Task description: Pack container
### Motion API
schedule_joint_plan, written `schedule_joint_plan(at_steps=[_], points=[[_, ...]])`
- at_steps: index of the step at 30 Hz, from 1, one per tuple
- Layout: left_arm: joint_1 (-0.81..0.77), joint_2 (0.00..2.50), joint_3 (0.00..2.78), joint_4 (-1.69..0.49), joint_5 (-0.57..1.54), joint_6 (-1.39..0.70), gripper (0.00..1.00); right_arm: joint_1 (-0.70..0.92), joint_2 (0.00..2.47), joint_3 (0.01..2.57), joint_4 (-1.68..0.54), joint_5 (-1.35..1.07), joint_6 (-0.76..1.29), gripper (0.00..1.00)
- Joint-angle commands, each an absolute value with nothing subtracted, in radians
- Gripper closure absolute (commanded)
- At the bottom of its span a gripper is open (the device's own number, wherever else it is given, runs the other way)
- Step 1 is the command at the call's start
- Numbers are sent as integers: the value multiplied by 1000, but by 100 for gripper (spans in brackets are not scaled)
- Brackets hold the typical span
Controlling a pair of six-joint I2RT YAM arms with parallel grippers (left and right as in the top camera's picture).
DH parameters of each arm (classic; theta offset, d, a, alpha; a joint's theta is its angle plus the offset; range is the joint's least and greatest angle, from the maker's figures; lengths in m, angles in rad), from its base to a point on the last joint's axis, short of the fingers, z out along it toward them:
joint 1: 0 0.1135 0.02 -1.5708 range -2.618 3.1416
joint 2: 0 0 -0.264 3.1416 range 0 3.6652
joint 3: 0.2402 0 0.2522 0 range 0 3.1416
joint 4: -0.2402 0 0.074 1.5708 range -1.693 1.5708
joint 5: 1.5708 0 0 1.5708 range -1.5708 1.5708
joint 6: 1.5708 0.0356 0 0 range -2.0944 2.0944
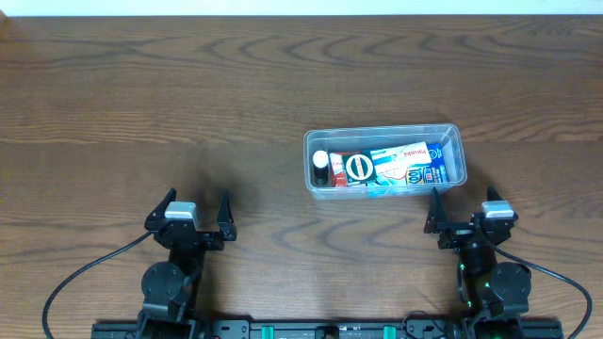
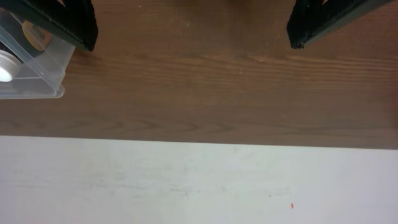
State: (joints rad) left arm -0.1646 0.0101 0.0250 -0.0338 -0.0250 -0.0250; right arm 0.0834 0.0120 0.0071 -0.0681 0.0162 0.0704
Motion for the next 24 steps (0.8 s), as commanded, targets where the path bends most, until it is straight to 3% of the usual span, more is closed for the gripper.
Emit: schedule_joint_plan(at_steps=[1,24], points=[[-160,4,4,-71,-30,-11,2,65,6,6,-74,7,58,1],[-102,1,4,-71,-30,-11,2,65,6,6,-74,7,58,1]])
